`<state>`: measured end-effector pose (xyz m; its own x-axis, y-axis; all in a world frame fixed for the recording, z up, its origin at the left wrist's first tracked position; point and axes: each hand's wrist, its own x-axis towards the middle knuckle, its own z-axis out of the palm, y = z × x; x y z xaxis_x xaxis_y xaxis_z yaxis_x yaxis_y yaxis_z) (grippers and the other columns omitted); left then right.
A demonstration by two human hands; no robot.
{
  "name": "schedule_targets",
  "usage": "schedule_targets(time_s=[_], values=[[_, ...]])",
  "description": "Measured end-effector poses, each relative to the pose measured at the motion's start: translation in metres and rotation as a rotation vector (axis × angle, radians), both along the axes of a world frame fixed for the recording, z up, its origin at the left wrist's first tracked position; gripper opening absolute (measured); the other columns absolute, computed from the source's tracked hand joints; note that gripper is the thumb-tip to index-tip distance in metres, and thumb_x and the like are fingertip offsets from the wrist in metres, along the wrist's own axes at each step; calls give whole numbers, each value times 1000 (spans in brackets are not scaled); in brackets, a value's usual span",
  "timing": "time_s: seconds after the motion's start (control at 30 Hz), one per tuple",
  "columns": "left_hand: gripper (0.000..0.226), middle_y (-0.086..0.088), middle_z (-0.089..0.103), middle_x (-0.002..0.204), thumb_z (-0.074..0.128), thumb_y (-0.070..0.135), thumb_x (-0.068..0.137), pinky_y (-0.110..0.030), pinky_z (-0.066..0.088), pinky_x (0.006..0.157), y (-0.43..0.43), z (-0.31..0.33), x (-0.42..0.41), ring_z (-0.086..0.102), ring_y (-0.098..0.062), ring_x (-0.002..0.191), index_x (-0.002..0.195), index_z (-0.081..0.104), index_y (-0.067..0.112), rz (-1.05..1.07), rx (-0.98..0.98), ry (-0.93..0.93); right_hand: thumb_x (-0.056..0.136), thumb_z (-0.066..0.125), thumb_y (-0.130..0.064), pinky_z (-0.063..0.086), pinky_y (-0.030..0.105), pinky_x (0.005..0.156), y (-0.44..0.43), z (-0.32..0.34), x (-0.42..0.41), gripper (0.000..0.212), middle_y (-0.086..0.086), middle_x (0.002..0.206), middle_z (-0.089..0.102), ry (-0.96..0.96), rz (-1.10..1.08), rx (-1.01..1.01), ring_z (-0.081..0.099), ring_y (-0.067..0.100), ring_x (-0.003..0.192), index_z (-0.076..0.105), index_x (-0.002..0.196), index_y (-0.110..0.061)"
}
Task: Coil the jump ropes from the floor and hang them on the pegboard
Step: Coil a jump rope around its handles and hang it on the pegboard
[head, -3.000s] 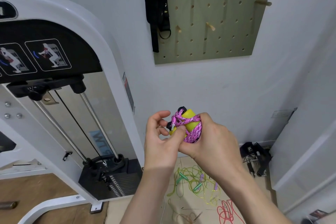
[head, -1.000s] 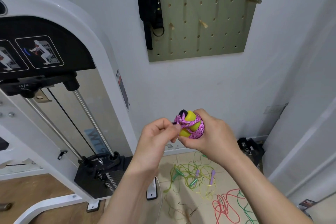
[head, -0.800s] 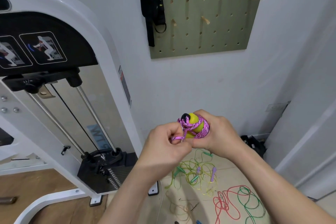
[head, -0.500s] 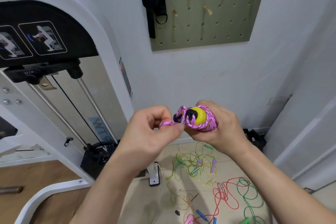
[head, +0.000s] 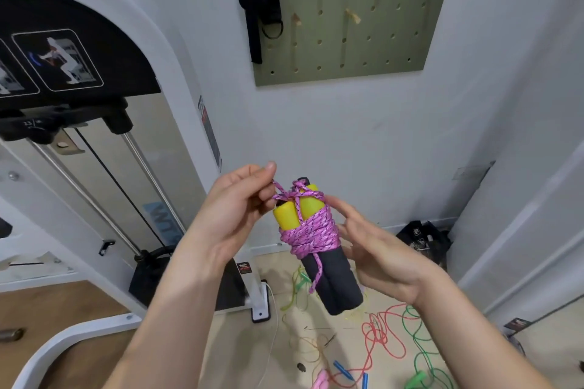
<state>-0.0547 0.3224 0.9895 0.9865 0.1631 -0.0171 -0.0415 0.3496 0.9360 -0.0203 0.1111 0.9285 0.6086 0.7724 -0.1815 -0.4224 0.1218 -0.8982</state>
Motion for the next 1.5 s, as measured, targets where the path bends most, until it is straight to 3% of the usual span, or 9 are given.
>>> schedule_targets(time_s=[0.17,0.33,0.5,0.6,0.83,0.97,1.17,1.3,1.5], values=[[25,4,44,48,59,19,84,-18,40,51,-16,-4,3,41,-10,47,66,43,12,-219,142,-97,70,73,-61,35,51,110,9,1,5,90,8,142,52,-90,32,128,47,26,133,36,147,-32],[20,-4,60,63,57,24,88,-28,43,59,-38,-7,23,51,-19,60,75,52,10,-300,232,-127,65,86,-41,53,43,85,7,6,19,79,13,104,66,30,-84,263,63,36,99,54,130,-11],[24,1,61,60,53,16,96,-16,39,55,-65,-18,56,46,-8,55,76,65,10,-106,467,-58,76,78,-33,51,25,73,-10,11,38,28,-5,87,66,-353,-384,-248,64,11,81,69,102,-30],[27,3,52,52,49,16,98,-14,36,48,-86,-25,78,41,-7,47,79,66,7,-42,337,24,76,77,-40,45,20,90,-22,12,57,30,-9,106,61,-666,-460,-449,60,-1,98,65,103,-46],[19,2,38,48,56,15,89,-19,35,42,-132,-17,127,37,-9,41,83,66,1,-93,-17,78,75,67,-22,42,25,60,-67,12,109,9,1,67,60,-169,-408,20,54,13,61,64,72,-15],[8,-2,64,68,69,11,72,-23,49,62,-148,-19,146,59,-12,63,78,75,12,-151,8,42,78,70,-23,47,30,66,-81,16,135,15,11,72,61,-203,-424,16,58,20,65,60,78,-12],[11,-7,72,81,64,14,82,-22,52,69,-167,-11,175,68,-16,77,87,71,7,-60,140,-29,90,64,-25,48,35,67,-88,26,167,15,-3,69,62,-669,-718,-338,58,16,67,61,76,-19],[8,1,65,64,60,11,90,-22,48,58,-171,8,205,59,-11,58,89,67,9,16,207,-99,92,62,-22,48,33,66,-82,43,196,19,0,68,64,-680,-748,-293,58,11,66,64,74,-18],[10,-6,67,73,57,5,90,-26,52,62,-165,41,272,63,-18,67,86,66,5,-26,37,-141,92,61,-18,46,35,61,-60,77,257,20,12,64,59,-638,-867,-150,54,13,60,62,75,-8]])
